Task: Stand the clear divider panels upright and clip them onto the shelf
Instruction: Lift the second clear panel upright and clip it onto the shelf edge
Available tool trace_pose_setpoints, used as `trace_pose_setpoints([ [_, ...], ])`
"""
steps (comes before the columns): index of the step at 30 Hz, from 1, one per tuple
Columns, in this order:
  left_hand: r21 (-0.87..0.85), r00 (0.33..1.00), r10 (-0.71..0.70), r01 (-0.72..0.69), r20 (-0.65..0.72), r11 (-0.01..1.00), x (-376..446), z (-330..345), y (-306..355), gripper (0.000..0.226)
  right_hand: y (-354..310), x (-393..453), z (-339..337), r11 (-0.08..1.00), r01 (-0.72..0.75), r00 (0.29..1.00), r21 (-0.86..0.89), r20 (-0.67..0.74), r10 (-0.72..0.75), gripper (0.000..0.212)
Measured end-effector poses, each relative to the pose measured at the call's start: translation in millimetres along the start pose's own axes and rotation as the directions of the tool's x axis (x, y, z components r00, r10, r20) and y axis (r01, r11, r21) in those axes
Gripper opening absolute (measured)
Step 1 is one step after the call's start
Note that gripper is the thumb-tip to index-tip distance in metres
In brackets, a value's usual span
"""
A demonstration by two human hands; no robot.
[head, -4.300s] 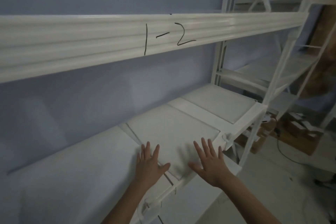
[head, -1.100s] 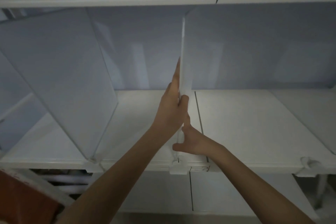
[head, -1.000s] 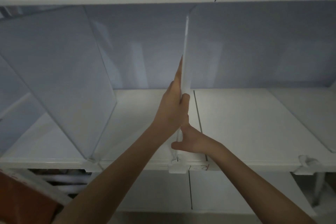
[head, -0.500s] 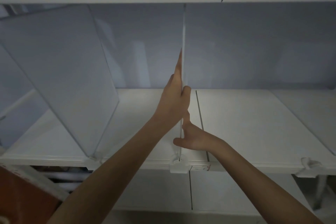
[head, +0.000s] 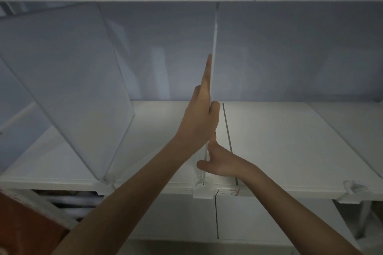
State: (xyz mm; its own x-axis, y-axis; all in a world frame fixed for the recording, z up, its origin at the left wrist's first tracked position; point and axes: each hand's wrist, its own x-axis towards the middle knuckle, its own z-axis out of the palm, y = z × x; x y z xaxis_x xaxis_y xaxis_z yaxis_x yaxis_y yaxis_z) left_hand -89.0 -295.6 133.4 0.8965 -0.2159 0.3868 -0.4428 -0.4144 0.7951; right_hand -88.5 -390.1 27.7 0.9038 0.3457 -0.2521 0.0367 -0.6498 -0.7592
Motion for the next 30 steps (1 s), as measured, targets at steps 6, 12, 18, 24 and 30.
trace_pose_setpoints([
  [6, 0.033, 0.999, -0.037, 0.037, 0.014, 0.999, -3.0, -1.9, -2.9, 0.069, -1.8, -0.2, 17.7, 0.992, -0.006, 0.996, 0.123, -0.086, 0.017, 0.089],
  [12, 0.053, 0.997, -0.066, 0.068, -0.025, 0.996, -11.9, -2.5, -2.2, 0.068, -1.3, -1.0, 32.9, 0.979, -0.035, 0.985, 0.199, -0.159, 0.067, 0.075],
  [18, 0.061, 0.999, -0.040, 0.041, -0.026, 0.997, -25.0, -4.8, -1.9, 0.071, 16.0, 11.9, 49.1, 0.979, -0.020, 0.976, 0.204, -0.209, 0.063, 0.060],
  [24, 0.111, 0.998, -0.014, 0.020, -0.059, 0.994, -35.5, -3.7, -2.7, 0.070, 27.8, 21.1, 57.3, 0.993, -0.009, 0.971, 0.119, -0.237, 0.038, 0.045],
  [30, 0.137, 0.998, 0.024, -0.016, -0.059, 0.990, -40.3, 2.4, -1.8, 0.076, 41.3, 21.5, 61.0, 0.988, -0.040, 0.968, 0.149, -0.238, 0.075, 0.014],
])
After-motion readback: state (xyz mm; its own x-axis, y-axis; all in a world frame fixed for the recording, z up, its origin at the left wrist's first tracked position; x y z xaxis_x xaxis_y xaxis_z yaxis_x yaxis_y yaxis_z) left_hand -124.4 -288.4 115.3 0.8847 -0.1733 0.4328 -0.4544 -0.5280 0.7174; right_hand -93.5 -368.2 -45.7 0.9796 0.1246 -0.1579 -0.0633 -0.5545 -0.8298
